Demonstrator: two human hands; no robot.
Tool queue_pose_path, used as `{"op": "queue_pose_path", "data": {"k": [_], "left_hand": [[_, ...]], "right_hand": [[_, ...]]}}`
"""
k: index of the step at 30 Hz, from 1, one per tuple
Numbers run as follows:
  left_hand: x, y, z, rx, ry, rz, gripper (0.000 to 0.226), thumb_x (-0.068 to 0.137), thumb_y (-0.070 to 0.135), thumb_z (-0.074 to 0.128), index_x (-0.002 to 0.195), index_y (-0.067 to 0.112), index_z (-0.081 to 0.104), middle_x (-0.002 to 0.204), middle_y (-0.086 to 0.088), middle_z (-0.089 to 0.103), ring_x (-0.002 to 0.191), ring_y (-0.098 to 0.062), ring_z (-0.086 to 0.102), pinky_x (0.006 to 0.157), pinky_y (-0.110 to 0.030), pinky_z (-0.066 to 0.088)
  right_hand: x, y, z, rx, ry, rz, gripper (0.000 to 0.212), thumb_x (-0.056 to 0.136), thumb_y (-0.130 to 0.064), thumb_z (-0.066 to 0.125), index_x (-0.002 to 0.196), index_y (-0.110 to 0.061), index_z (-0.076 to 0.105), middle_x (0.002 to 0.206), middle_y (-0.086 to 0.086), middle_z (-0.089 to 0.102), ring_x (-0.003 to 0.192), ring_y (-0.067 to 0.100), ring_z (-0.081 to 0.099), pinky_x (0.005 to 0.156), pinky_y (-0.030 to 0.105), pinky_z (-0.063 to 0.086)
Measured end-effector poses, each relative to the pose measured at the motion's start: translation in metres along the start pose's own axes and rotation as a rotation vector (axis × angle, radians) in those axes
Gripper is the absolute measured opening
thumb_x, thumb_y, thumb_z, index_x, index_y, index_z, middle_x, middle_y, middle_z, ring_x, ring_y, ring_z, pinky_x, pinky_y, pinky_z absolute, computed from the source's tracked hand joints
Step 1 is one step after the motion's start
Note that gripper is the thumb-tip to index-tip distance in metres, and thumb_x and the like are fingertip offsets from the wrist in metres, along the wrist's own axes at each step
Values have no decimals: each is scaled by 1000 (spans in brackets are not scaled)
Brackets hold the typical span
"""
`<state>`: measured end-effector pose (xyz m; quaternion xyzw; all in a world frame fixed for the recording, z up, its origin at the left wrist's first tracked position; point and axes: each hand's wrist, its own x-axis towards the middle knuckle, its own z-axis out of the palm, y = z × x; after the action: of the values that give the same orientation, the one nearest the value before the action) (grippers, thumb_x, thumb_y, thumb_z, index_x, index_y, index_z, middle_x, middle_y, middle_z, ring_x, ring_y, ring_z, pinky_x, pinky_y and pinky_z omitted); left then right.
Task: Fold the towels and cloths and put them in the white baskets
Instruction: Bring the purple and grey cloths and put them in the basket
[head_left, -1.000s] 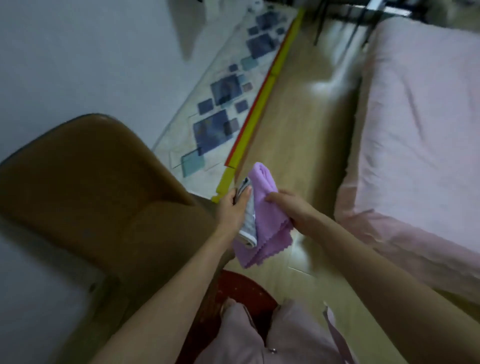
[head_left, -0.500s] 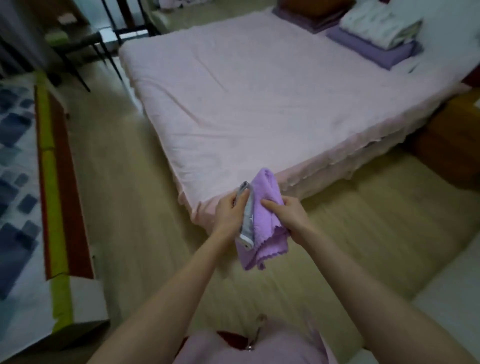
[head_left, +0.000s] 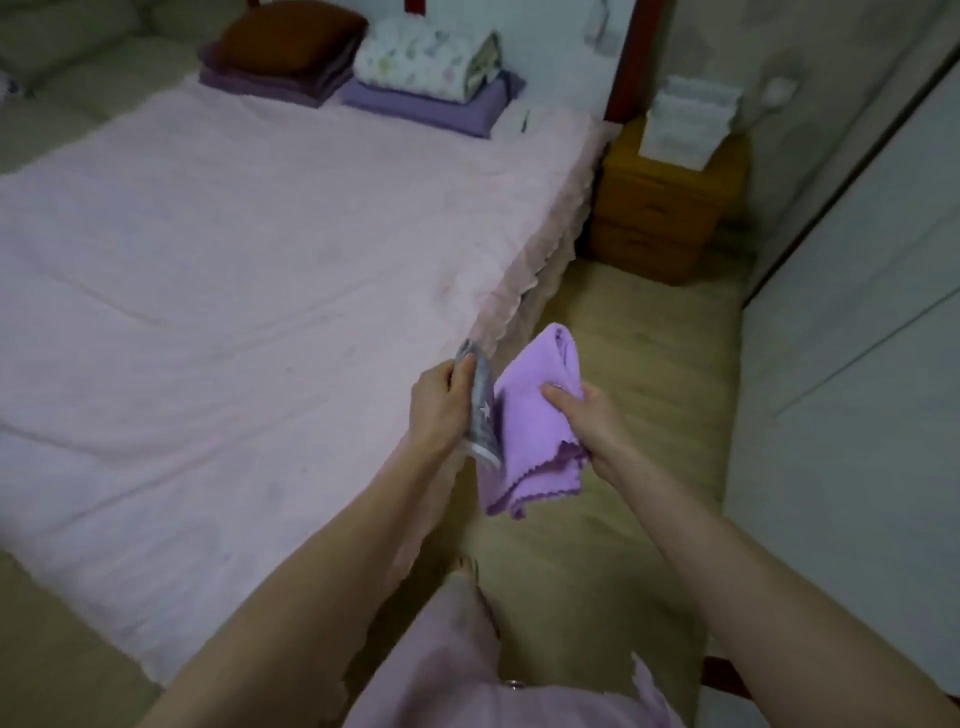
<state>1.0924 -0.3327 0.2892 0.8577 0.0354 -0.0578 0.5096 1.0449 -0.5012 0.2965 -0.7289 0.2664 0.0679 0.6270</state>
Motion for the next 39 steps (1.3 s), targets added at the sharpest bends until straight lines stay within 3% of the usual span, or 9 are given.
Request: {"op": "queue_pose_path", "data": {"k": [3, 8, 13, 16, 19, 23, 27, 30, 39], "left_hand": [[67, 35, 29, 30, -151, 45, 41, 99, 41, 44, 65, 22, 57, 66, 3, 60, 57, -7, 50, 53, -21, 38], [165, 97, 88, 107, -327, 182, 54, 93, 56, 40, 79, 12, 67, 76, -3, 69, 71, -19, 65, 69, -37, 51], [249, 150, 167, 163, -445, 278, 44, 100, 43, 43, 73, 14, 63, 67, 0, 61, 63, -16, 57, 57, -30, 44], [305, 184, 220, 233, -449, 303, 42, 101, 45, 39, 83, 17, 65, 71, 2, 61, 62, -10, 58, 53, -19, 39], [362, 219, 266, 184, -434, 280, 43, 101, 46, 40, 89, 14, 67, 77, -5, 66, 67, -17, 64, 57, -29, 48], [435, 265, 317, 229, -419, 321, 48, 101, 41, 41, 81, 5, 65, 74, -11, 66, 64, -21, 59, 54, -27, 38], [508, 297, 366, 223, -405, 304, 48, 100, 42, 43, 77, 5, 63, 72, -9, 64, 65, -23, 60, 57, -37, 43], [570, 312, 410, 218, -407, 301, 52, 100, 44, 42, 74, 4, 62, 68, -8, 62, 61, -23, 58, 56, -38, 42], [770, 396, 519, 244, -487, 300, 45, 100, 42, 42, 61, 21, 49, 60, 2, 56, 58, -16, 54, 55, -28, 40]], "right_hand": [[47, -31, -24, 44, 108, 44, 16, 93, -27, 62, 93, -11, 65, 98, 14, 70, 80, 19, 60, 67, 28, 47], [128, -77, -72, 99, 261, 63, 17, 92, -27, 64, 97, -11, 65, 99, 11, 69, 88, 24, 64, 74, 33, 52], [213, -93, -132, 178, 367, 86, 26, 93, -28, 63, 110, -8, 64, 101, 9, 68, 89, 22, 64, 71, 30, 53], [277, -103, -177, 214, 395, 103, 27, 93, -30, 62, 112, -12, 61, 104, 6, 66, 95, 23, 62, 78, 33, 53], [345, -120, -226, 241, 439, 132, 29, 92, -35, 63, 109, -11, 62, 110, 13, 66, 101, 30, 63, 94, 47, 51], [418, -158, -283, 229, 466, 151, 30, 94, -31, 60, 113, -9, 61, 109, 11, 67, 100, 28, 64, 86, 36, 52], [498, -191, -332, 250, 460, 170, 26, 96, -27, 58, 113, -8, 59, 120, 16, 64, 110, 34, 62, 92, 43, 52], [564, -209, -363, 296, 482, 241, 39, 99, -20, 54, 129, 4, 51, 128, 22, 56, 118, 39, 54, 101, 48, 45], [747, -275, -444, 282, 570, 209, 21, 94, -12, 60, 112, 0, 60, 120, 23, 62, 97, 33, 61, 90, 44, 51]]}}
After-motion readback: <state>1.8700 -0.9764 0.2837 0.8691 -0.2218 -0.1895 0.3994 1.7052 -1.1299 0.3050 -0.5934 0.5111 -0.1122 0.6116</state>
